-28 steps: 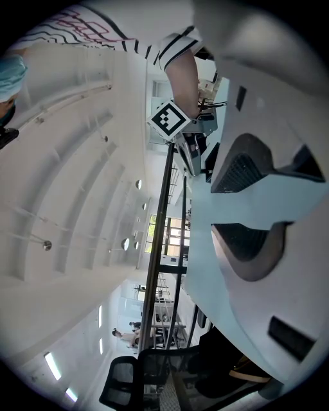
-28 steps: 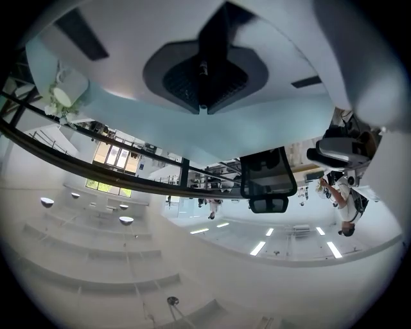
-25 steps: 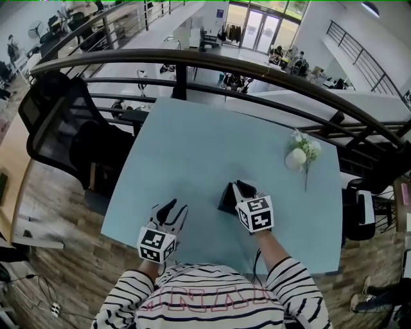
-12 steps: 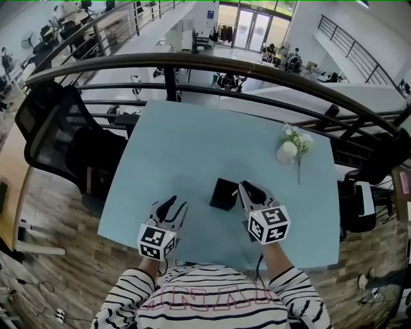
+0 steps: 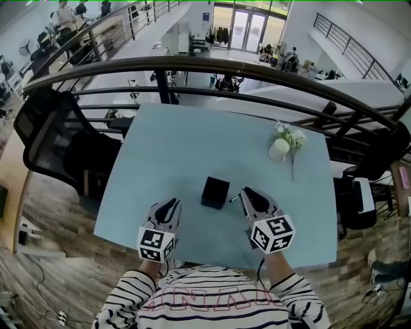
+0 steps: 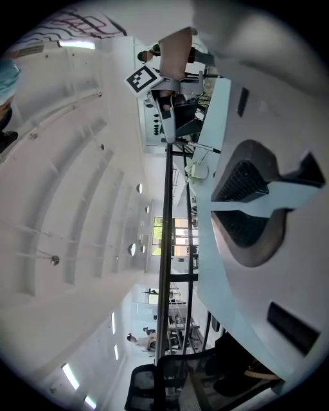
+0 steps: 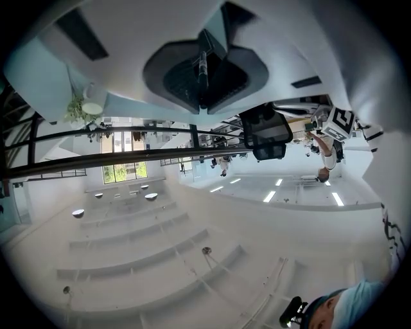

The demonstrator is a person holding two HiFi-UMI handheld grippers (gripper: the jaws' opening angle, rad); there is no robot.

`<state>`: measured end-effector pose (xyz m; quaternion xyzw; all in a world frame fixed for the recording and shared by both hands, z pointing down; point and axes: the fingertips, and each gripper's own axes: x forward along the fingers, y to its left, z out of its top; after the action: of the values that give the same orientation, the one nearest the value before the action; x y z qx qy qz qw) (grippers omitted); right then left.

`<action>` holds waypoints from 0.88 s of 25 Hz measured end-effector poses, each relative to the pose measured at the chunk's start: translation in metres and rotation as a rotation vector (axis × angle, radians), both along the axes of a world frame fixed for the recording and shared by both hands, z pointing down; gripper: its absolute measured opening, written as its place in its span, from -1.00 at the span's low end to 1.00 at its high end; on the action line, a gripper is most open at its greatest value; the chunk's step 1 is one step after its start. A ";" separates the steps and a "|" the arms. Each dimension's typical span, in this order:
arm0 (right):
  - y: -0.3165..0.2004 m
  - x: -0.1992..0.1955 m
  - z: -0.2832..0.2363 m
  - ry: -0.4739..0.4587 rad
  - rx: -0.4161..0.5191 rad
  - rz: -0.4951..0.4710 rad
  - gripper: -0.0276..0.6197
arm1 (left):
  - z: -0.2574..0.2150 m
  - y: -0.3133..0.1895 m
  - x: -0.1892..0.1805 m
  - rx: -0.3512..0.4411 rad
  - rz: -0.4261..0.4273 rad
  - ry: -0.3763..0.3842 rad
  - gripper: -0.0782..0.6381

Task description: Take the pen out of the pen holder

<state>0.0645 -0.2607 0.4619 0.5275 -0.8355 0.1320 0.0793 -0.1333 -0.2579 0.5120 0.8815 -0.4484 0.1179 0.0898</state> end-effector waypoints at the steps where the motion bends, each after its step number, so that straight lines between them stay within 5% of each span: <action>1: 0.002 0.004 0.001 -0.007 -0.003 0.002 -0.75 | 0.000 0.001 0.002 -0.001 -0.005 -0.004 -0.62; 22: 0.039 0.059 0.041 -0.051 -0.073 0.004 -0.75 | 0.013 0.032 0.055 -0.029 -0.048 -0.009 -0.68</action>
<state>0.1238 -0.2215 0.5028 0.5224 -0.8308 0.1759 0.0771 -0.0778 -0.2257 0.5246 0.8685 -0.4681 0.1260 0.1031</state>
